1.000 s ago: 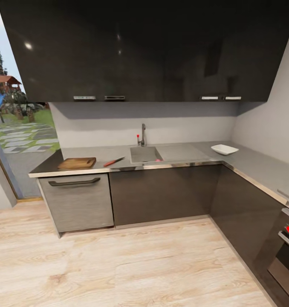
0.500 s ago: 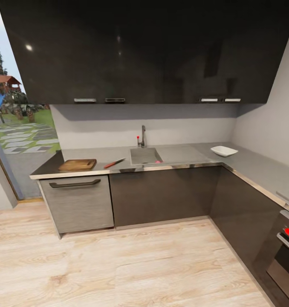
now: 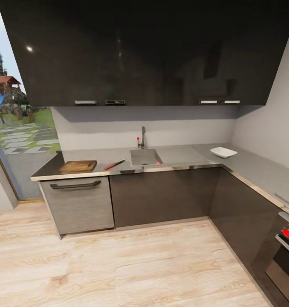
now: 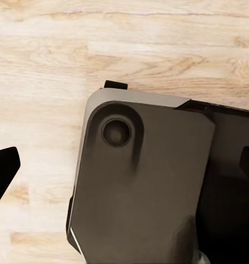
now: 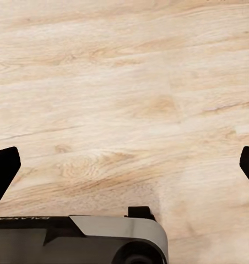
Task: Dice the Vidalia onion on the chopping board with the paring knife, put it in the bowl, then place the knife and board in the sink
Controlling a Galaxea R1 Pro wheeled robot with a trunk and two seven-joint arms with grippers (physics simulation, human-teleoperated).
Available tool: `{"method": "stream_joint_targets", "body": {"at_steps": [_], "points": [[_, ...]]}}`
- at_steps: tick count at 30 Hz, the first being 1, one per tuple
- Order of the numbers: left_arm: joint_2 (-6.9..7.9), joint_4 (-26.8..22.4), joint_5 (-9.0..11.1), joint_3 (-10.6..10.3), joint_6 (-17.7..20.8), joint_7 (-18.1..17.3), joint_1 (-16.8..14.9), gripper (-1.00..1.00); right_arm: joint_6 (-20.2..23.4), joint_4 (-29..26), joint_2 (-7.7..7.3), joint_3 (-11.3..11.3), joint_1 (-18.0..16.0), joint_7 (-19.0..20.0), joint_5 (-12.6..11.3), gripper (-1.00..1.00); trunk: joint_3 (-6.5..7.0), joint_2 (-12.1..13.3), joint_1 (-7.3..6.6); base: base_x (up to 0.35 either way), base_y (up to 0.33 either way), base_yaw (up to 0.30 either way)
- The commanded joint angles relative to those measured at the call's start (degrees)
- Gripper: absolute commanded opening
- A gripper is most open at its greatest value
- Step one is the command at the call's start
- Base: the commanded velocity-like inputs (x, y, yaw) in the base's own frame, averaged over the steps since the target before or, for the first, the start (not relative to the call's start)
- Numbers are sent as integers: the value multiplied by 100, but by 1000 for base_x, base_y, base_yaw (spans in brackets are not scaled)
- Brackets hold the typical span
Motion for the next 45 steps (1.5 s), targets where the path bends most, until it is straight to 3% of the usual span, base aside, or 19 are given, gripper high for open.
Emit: {"method": "stream_joint_targets", "body": {"at_steps": [1, 45], "points": [[2, -3, 31, 1, -8, 2, 0, 100, -12, -1, 2, 4, -1, -19, 4, 100, 13, 37, -22, 0, 0, 0], [7, 5, 40, 10, -8, 2, 0, 100, -11, 6, 7, 9, 0, -17, 4, 100, 802, 1802, -988, 0, 0, 0]]}}
